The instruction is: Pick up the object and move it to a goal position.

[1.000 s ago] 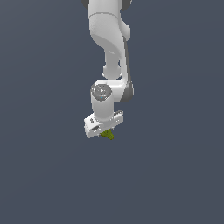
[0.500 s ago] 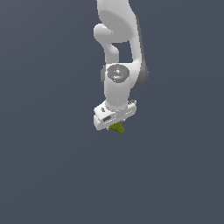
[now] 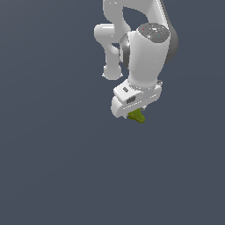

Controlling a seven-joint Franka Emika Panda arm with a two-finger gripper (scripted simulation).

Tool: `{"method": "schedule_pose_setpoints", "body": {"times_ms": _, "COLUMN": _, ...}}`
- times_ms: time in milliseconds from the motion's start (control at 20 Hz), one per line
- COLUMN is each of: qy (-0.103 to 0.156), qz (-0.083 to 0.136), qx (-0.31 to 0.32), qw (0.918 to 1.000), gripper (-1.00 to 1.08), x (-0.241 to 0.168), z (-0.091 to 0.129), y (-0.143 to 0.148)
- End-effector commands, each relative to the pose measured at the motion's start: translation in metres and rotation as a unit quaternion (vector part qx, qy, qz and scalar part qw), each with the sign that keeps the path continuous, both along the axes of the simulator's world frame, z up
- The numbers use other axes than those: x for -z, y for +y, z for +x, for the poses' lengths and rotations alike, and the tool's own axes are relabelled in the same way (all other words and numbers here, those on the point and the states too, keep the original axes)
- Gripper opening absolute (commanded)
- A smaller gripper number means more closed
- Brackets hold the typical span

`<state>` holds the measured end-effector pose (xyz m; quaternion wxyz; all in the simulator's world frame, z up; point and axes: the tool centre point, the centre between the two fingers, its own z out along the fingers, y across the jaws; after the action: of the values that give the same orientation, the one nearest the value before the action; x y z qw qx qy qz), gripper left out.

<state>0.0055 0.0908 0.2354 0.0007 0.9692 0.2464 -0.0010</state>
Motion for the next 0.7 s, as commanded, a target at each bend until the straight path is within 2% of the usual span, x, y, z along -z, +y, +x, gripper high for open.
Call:
{"method": "schedule_pose_setpoints", "body": {"times_ms": 0, "qy": -0.001, "qz": 0.0, "qx": 0.0, "qw": 1.0, "gripper": -1.0, "x": -0.027, "z": 0.001, "y": 0.018}}
{"method": "schedule_pose_setpoints", "body": {"times_ms": 350, "qy": -0.001, "qz": 0.0, "qx": 0.0, "qw": 1.0, "gripper": -1.0, "x": -0.095, "z": 0.005, "y": 0.066}}
{"method": "schedule_pose_setpoints", "body": {"times_ms": 650, "qy": -0.001, "qz": 0.001, "qx": 0.0, "qw": 1.0, "gripper": -1.0, "x": -0.133, "z": 0.009, "y": 0.094}}
